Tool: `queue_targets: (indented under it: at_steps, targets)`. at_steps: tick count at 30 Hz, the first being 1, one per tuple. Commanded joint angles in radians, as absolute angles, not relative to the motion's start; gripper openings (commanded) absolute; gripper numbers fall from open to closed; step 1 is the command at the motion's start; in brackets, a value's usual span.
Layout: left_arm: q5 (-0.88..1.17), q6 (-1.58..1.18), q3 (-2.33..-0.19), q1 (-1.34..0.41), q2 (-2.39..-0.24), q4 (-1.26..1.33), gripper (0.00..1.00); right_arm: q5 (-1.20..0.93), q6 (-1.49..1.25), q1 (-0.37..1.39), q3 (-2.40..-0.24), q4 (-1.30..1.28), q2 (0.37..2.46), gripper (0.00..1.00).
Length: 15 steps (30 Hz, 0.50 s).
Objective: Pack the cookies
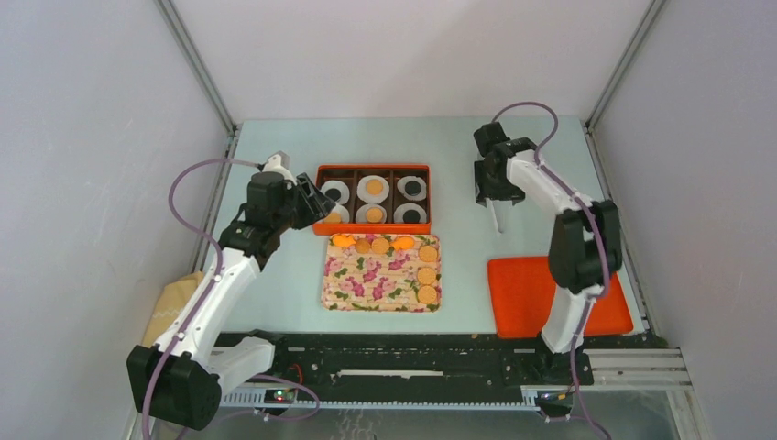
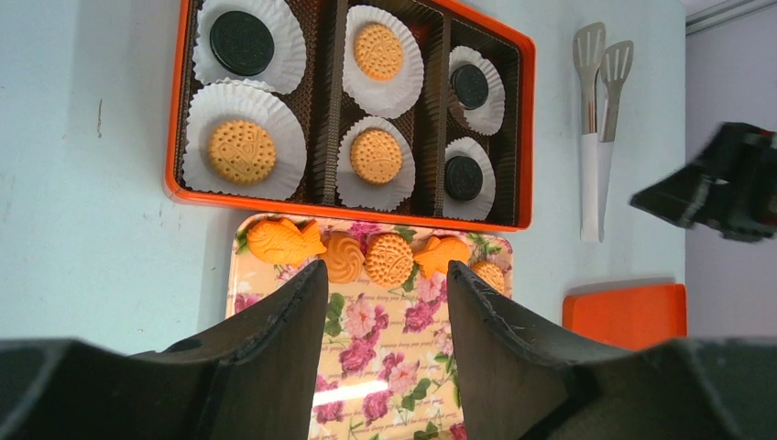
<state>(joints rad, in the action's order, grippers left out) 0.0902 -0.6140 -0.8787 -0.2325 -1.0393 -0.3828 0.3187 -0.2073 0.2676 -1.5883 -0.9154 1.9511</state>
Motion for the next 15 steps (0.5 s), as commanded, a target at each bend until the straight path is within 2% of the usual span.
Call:
queue_targets:
  at_steps: [1,9,15]
  targets:
    - [0.106,-0.625,-0.867,-0.229,-1.021,-0.354,0.56,0.340,-0.287,0.384,-1.517,-0.946,1.728,0.73]
    - [0.113,-0.621,-0.879,-0.240,-1.017,-0.354,0.56,0.253,-0.556,0.623,-1.089,-0.966,1.565,0.65]
    - [0.118,-0.620,-0.888,-0.256,-1.017,-0.354,0.56,0.225,-0.684,0.684,-0.928,-0.905,1.510,0.65]
